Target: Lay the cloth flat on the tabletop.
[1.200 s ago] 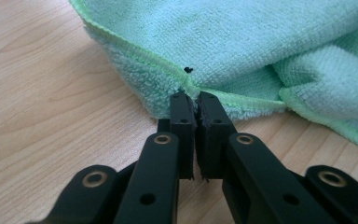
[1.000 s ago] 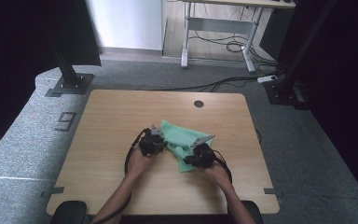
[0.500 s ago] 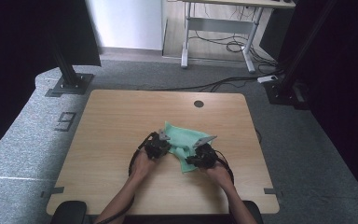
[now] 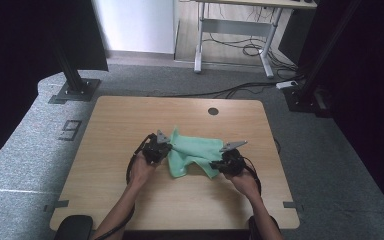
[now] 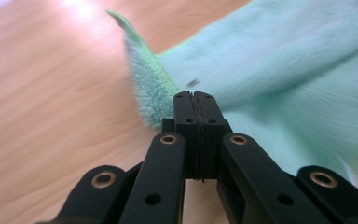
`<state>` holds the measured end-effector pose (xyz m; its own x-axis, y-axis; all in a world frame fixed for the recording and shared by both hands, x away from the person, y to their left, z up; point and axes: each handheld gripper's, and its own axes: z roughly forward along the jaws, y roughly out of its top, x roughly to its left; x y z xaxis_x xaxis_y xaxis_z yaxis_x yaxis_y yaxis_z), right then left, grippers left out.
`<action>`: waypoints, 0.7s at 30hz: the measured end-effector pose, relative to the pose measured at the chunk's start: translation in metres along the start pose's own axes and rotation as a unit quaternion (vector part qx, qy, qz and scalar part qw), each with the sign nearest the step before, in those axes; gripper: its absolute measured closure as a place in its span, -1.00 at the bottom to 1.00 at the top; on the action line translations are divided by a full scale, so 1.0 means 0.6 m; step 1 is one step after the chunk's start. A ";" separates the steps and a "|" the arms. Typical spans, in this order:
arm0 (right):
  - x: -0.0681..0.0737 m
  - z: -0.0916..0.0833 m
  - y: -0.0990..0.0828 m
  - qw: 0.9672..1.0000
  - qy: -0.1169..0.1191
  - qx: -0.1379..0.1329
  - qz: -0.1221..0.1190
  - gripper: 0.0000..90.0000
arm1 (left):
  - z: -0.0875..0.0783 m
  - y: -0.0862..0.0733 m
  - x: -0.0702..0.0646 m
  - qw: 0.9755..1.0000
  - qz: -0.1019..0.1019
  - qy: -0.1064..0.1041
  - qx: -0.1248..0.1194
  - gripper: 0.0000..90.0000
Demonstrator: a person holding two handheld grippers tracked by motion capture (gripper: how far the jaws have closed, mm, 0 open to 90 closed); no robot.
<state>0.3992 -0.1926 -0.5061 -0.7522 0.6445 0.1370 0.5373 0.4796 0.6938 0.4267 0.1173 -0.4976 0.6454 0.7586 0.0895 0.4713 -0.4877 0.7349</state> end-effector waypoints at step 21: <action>-0.038 0.000 -0.019 0.998 -0.049 0.005 0.033 0.03 | 0.022 -0.060 -0.006 0.999 0.015 -0.014 0.046 -0.21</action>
<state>0.4101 -0.2128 -0.5172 -0.6753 0.7290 0.1121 0.5876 0.4399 0.6791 0.4152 0.1266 -0.5334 0.6769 0.7305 0.0907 0.5031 -0.5490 0.6674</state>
